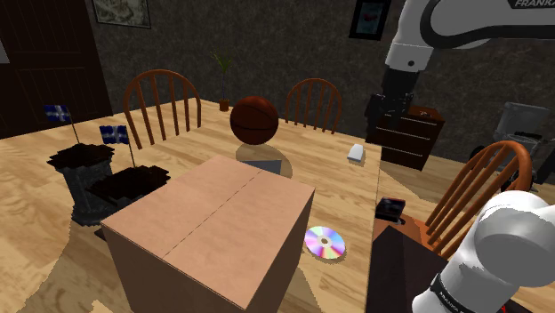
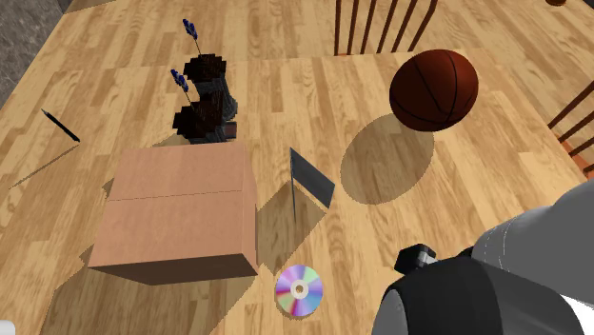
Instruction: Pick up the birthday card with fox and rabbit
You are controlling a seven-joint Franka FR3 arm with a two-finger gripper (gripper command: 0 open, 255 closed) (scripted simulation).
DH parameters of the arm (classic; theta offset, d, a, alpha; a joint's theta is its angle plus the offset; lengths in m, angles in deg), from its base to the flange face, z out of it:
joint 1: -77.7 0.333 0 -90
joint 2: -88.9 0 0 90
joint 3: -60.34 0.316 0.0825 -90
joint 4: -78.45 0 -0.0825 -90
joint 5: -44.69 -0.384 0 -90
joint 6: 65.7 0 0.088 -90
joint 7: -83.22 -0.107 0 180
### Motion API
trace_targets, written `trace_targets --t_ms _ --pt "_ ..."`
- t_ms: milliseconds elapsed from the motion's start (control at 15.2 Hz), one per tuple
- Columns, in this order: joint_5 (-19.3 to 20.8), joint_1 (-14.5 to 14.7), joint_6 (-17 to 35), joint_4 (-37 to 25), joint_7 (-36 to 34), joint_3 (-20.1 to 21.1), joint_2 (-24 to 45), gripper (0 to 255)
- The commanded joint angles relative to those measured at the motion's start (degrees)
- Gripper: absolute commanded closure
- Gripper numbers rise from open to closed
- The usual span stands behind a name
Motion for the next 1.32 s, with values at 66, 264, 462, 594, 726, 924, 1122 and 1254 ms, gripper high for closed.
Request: trace_targets --t_ms 66,264,462,594,726,924,1122,1254 --pt "-0.34 0.67 1.41 -0.04 0.09 0.55 1.33 0" --pt "-1.22 2.63 5.51 -0.47 0.37 2.23 5.49 0" --pt "-1.93 4.45 9.38 -1.34 0.68 3.96 9.86 0" --pt "-2.27 5.59 11.83 -2.16 0.88 5.13 12.87 0" --pt "-2.51 6.68 14.14 -3.16 1.06 6.32 15.93 0" --pt "-2.62 8.19 17.37 -4.98 1.29 8.15 20.6 0" --pt "-2.41 9.58 20.27 -7.17 1.42 10.01 25.35 0" --pt "-2.06 10.46 22.02 -8.83 1.43 11.26 28.54 0"
